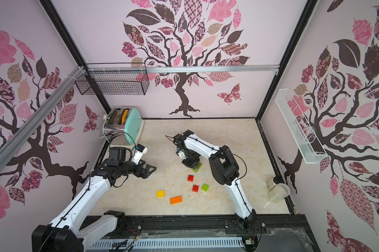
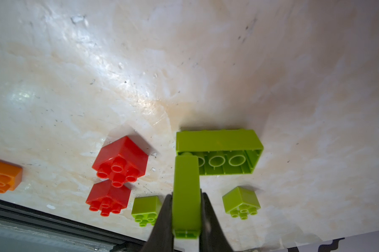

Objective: Assemble a giraffe with lego
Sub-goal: Assemble the lego brick with the lego brick.

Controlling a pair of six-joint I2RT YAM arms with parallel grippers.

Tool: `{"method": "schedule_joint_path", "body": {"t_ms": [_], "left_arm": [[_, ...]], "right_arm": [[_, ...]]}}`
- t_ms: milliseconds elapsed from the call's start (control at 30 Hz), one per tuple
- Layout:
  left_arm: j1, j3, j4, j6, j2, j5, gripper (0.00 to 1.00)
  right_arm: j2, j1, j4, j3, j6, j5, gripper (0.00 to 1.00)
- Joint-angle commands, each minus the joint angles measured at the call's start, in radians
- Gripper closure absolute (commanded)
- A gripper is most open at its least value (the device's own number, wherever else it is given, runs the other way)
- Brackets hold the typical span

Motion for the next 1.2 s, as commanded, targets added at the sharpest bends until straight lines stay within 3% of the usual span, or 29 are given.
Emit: {"method": "schedule_joint_path", "body": {"t_ms": [0, 867, 1167], "left_arm": [[0.003, -0.008, 0.011, 0.003, -0.009, 0.013, 0.02], [0.005, -0.013, 0.012, 0.006, -0.014, 0.012, 0.02], [0.005, -0.011, 0.013, 0.005, -0.01, 0.014, 0.02]], "right_arm": [[-0.055, 0.0, 0.011, 0.027, 0.015, -0.03, 1.0], [-0.02, 0.003, 0.016, -0.056, -0.11, -0.026, 1.0], [0.012, 0.003, 0.001, -0.066, -0.22, -0.024, 1.0]]}}
